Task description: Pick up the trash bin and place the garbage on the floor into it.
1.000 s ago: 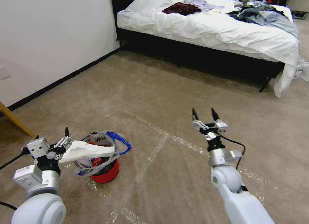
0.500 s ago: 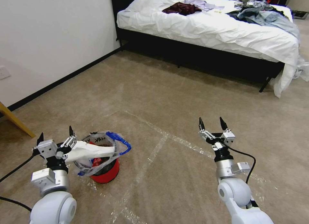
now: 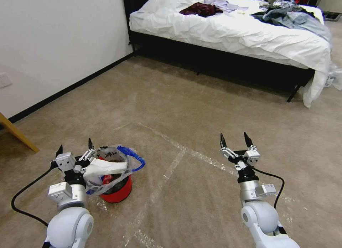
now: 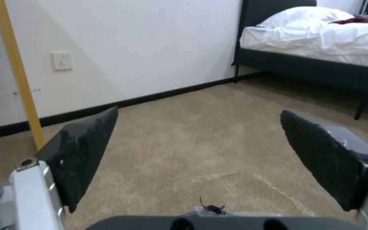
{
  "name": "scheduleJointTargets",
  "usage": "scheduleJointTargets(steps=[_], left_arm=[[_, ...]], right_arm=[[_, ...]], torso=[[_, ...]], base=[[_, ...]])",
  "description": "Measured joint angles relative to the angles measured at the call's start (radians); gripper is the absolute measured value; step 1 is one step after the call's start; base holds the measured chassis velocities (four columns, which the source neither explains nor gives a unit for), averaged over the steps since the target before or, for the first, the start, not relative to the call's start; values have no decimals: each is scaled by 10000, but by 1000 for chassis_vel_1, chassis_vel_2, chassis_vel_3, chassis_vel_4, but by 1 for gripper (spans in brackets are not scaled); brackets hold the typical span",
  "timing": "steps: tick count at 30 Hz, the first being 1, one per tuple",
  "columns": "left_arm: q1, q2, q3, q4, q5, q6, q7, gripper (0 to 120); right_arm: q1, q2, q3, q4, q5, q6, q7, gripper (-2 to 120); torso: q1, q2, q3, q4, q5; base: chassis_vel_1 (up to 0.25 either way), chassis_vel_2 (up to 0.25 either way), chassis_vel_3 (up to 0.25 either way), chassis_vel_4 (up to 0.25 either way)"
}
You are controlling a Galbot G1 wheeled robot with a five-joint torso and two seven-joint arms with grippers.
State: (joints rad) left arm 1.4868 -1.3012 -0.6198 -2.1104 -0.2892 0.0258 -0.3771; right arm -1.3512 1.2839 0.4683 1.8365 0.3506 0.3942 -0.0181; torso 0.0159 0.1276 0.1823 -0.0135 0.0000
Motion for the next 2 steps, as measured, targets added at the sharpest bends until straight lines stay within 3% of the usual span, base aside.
scheduleJointTargets(steps=[2], left_arm=[[0,1,0,-2,-1,1,0,100]], right_arm=[[0,0,0,0,1,0,0,100]], torso=[[0,0,0,0,0]], base=[[0,0,0,0]])
